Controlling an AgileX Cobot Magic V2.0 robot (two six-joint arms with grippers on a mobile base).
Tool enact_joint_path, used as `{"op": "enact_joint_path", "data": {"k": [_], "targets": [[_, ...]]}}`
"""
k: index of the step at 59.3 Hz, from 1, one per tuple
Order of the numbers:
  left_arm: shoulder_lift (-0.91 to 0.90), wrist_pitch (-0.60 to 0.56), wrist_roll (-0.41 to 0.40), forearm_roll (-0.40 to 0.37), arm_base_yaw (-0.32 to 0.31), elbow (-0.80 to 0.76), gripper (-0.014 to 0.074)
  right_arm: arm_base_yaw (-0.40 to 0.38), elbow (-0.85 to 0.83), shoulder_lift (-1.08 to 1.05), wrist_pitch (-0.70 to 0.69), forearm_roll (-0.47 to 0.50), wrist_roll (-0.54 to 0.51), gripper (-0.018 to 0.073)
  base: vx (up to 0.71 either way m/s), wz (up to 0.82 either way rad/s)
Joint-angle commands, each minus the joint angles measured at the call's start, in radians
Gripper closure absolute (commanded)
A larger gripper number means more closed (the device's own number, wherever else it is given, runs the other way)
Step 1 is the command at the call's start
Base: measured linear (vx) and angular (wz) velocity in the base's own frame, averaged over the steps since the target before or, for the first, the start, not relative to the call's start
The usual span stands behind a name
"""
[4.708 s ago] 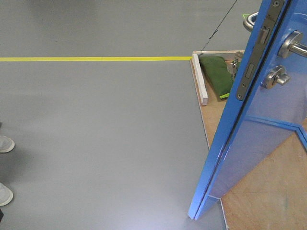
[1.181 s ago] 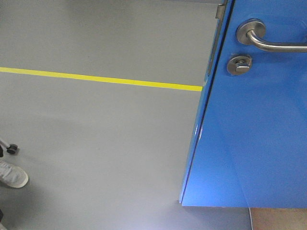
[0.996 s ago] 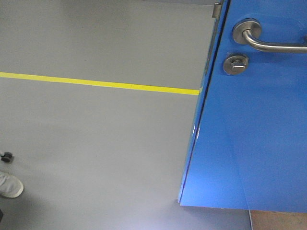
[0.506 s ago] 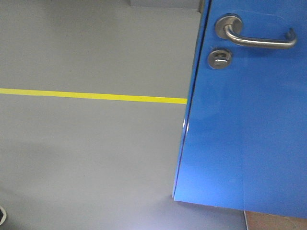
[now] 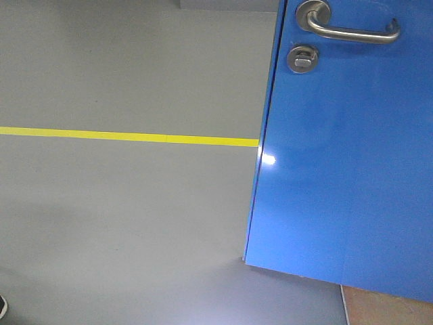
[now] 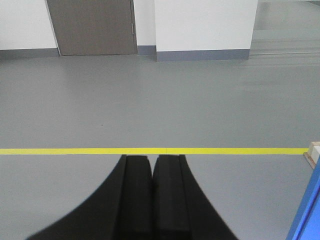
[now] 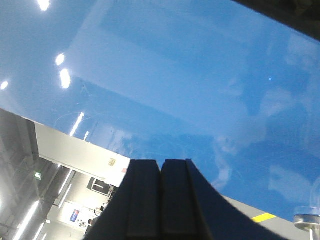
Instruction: Move to blue door and open it
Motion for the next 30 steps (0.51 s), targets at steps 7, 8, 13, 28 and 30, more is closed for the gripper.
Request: {"op": "enact_joint_path", "data": {"k": [7, 8, 13, 28, 30], "targets": [[-0.013, -0.085, -0.007, -0.002, -0.006, -0.026, 0.0524, -0.002, -0.024, -0.035, -0.025, 0.061, -0.014, 0.0547, 0.00, 0.01], [-0.013, -0.085, -0.007, -0.002, -0.006, -0.026, 0.0524, -0.002, -0.024, -0.035, -0.025, 0.061, -0.014, 0.0547, 0.00, 0.00], [-0.013, -0.085, -0.007, -0.002, -0.006, -0.026, 0.0524, -0.002, -0.024, -0.035, -0.025, 0.061, -0.014, 0.0547, 0.00, 0.00], [-0.013, -0.085, -0.007, -0.002, -0.006, -0.026, 0.0524, -0.002, -0.024, -0.035, -0.025, 0.061, -0.014, 0.0547, 0.00, 0.00], [-0.013, -0.085, -0.007, -0.002, -0.006, -0.026, 0.0524, -0.002, -0.024, -0.035, -0.025, 0.061, -0.014, 0.0547, 0.00, 0.00]]}}
